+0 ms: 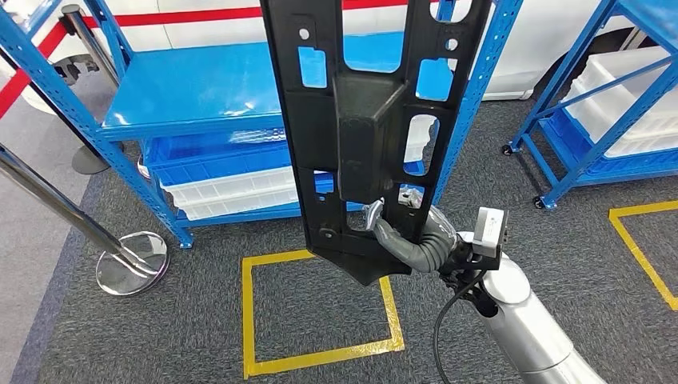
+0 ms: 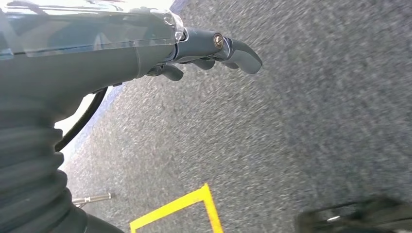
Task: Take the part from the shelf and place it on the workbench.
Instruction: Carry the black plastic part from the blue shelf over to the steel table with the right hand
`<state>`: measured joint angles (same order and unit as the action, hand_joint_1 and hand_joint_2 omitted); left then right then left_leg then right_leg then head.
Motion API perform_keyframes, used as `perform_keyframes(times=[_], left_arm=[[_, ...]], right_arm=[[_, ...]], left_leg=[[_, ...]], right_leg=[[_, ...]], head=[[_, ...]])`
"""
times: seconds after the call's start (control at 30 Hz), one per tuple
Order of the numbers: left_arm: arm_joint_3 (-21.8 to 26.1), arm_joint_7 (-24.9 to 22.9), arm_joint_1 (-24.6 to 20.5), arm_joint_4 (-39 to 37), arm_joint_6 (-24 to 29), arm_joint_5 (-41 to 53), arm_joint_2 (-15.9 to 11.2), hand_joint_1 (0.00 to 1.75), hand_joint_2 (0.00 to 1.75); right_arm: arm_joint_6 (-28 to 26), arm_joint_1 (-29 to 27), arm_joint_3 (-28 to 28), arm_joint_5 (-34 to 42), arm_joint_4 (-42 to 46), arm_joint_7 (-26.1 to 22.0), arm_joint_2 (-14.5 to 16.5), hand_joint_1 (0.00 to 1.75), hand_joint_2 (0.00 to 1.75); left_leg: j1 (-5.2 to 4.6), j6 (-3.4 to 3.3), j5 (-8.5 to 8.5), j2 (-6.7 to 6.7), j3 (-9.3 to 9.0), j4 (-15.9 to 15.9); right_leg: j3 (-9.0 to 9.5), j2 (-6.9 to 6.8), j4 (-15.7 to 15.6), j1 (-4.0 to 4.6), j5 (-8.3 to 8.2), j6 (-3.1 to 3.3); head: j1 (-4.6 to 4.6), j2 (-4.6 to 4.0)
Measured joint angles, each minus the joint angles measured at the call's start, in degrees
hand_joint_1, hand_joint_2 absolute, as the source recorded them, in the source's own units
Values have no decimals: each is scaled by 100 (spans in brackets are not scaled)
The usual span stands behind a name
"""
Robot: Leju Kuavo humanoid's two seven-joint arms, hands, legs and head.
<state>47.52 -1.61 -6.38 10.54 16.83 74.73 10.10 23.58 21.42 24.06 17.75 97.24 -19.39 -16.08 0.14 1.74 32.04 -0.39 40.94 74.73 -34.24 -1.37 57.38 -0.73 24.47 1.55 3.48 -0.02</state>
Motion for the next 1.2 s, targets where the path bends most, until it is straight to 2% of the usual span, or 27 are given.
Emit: perform_keyframes(times=[0.03, 0.07, 0.1, 0.17, 0.2, 0.23, 0.3, 0.33, 0.37, 0.43, 0.47, 0.5, 0.53, 0.6, 0.67, 0.7, 0.77, 0.8, 0.87, 0.93, 0.97, 1.0, 1.03, 1.07, 1.1, 1.13, 1.2], left_arm=[[0, 1, 0, 0, 0, 0, 0, 0, 175], [0, 1, -1, 0, 1, 4, -1, 0, 175], [0, 4, -5, 1, 4, 15, -1, 0, 175], [-5, 57, -15, 5, 13, 62, 0, 0, 175], [-11, 99, -20, 7, 17, 94, 4, 0, 175], [-19, 139, -22, 9, 20, 122, 9, 0, 175], [-31, 167, -18, 8, 26, 154, 23, 0, 175], [-34, 164, -17, 7, 29, 159, 27, 0, 175], [-36, 159, -15, 7, 32, 165, 30, 0, 175], [-38, 150, -14, 7, 35, 177, 34, 0, 175], [-39, 148, -12, 7, 36, 183, 36, 0, 175], [-39, 145, -8, 7, 37, 185, 38, 0, 175], [-39, 144, -5, 7, 39, 178, 38, 0, 175], [-38, 143, -2, 7, 45, 156, 40, 0, 175], [-37, 145, 0, 8, 46, 144, 43, 0, 175], [-38, 145, 2, 9, 40, 148, 45, 0, 175], [-40, 143, 10, 9, 16, 169, 51, 0, 175], [-42, 142, 10, 9, 4, 183, 53, 0, 175], [-44, 141, 15, 9, -18, 201, 56, 0, 175], [-44, 139, 37, 9, -41, 203, 57, 0, 175], [-44, 133, 54, 9, -55, 204, 57, 0, 175], [-45, 122, 72, 9, -71, 209, 57, 0, 175], [-48, 103, 88, 9, -91, 220, 59, 0, 175], [-51, 79, 100, 9, -115, 236, 62, 0, 175], [-54, 51, 107, 9, -139, 262, 67, 0, 175], [-60, 22, 112, 9, -161, 295, 72, 0, 175], [-82, -26, 121, 9, -187, 368, 88, 0, 175]], right_arm=[[2, -2, 0, 1, -1, 0, -1, 175, 175], [3, -2, 0, 1, -2, 0, -1, 175, 175], [4, -1, 0, 2, -1, 0, -1, 175, 175], [1, -1, -2, 5, 3, 1, -4, 175, 175], [-3, -4, -5, 8, 4, 2, -5, 175, 175], [-7, -9, -8, 10, 5, 4, -7, 175, 175], [-11, -36, -13, 13, 5, 9, 1, 175, 175], [-10, -53, -15, 14, 5, 11, 8, 175, 175], [-10, -68, -20, 14, 5, 12, 17, 175, 175], [-11, -96, -33, 15, 5, 14, 28, 175, 175], [-10, -112, -39, 15, 5, 17, 30, 175, 175], [-8, -127, -42, 15, 5, 24, 30, 175, 175], [-1, -134, -44, 16, 4, 39, 30, 175, 175], [20, -113, -44, 20, 3, 76, 30, 175, 175], [31, -55, -43, 31, 4, 115, 31, 175, 175], [20, -33, -43, 37, 4, 133, 31, 175, 175], [-18, -30, -46, 45, 6, 164, 30, 175, 175], [-34, -41, -48, 45, 8, 175, 27, 175, 175], [-45, -52, -49, 45, 20, 185, 13, 175, 175], [-48, -67, -48, 45, 34, 186, 3, 175, 175], [-48, -88, -48, 45, 38, 187, 3, 175, 175], [-48, -117, -49, 45, 39, 191, 4, 175, 175], [-49, -149, -50, 43, 46, 201, 4, 175, 175], [-51, -178, -55, 38, 60, 217, 4, 175, 175], [-56, -200, -62, 22, 81, 235, 3, 175, 175], [-64, -222, -72, -11, 111, 250, 1, 175, 175], [-85, -296, -93, -126, 182, 258, -4, 175, 175]], left_leg=[[4, 5, -166, 0, -119, 29], [6, -1, -352, -2, -327, -139], [7, -21, -441, -13, -646, -499], [-14, -87, -280, -41, -1351, -1459], [-31, -121, -165, -52, -1578, -1805], [-47, -154, -114, -46, -1671, -1987], [-32, -233, -206, 10, -1609, -2014], [-21, -281, -265, 53, -1564, -2017], [-10, -321, -325, 98, -1509, -2022], [-23, -362, -423, 177, -1363, -1988], [-27, -363, -464, 214, -1284, -1961], [-29, -359, -498, 254, -1205, -1926], [-29, -350, -519, 295, -1132, -1885], [-33, -328, -533, 380, -1023, -1785], [-60, -283, -530, 459, -950, -1695], [-73, -253, -535, 498, -930, -1672], [-79, -191, -554, 569, -915, -1668], [-71, -152, -528, 528, -904, -1647], [-54, -79, -273, 303, -779, -1342], [-40, -39, 157, 109, -496, -634], [-38, -33, 306, 85, -365, -294], [-38, -35, 356, 74, -306, -103], [-38, -44, 292, 64, -348, -132], [-37, -63, 136, 35, -495, -380], [-37, -92, -63, -62, -718, -789], [-31, -127, -204, -228, -929, -1200], [-30, -179, -338, -469, -1165, -1698]], right_leg=[[-109, 0, 12, -1, -77, -12], [-209, 2, 23, -2, -149, -26], [-293, 7, 33, -2, -215, -44], [-384, 26, 42, 9, -332, -101], [-400, 34, 34, 10, -391, -136], [-406, 43, 17, 10, -453, -171], [-444, 70, 23, -1, -484, -233], [-505, 85, 143, -7, -370, -256], [-605, 95, 383, -14, -173, -276], [-876, 100, 1183, -26, 338, -313], [-963, 101, 1530, -29, 508, -331], [-951, 99, 1705, -34, 585, -344], [-816, 88, 1635, -41, 557, -348], [-277, -54, 925, -46, 367, -332], [105, -241, 303, -1, 273, -257], [153, -282, 185, 26, 278, -212], [116, -190, 172, 41, 236, -125], [100, -145, 157, 28, 204, -85], [52, -54, 124, -3, 132, 0], [-22, 58, 122, 2, 72, 44], [-59, 128, 125, 8, 43, 47], [-94, 205, 128, 12, 16, 42], [-123, 283, 132, 14, -11, 31], [-146, 363, 135, 14, -36, 17], [-164, 438, 138, 13, -59, 1], [-182, 506, 140, 16, -83, -21], [-216, 624, 142, 5, -134, -83]], head=[[0, 0], [1, 0], [1, 0], [1, 0], [1, 0], [1, 0], [0, 0], [-1, 0], [-2, 0], [-2, 0], [-2, 0], [-2, 0], [-2, 0], [-2, 0], [-2, 0], [-1, 0], [-1, 0], [0, 0], [0, 0], [0, 0], [0, 0], [0, 0], [0, 0], [0, 0], [0, 0], [0, 0], [-1, 0]])
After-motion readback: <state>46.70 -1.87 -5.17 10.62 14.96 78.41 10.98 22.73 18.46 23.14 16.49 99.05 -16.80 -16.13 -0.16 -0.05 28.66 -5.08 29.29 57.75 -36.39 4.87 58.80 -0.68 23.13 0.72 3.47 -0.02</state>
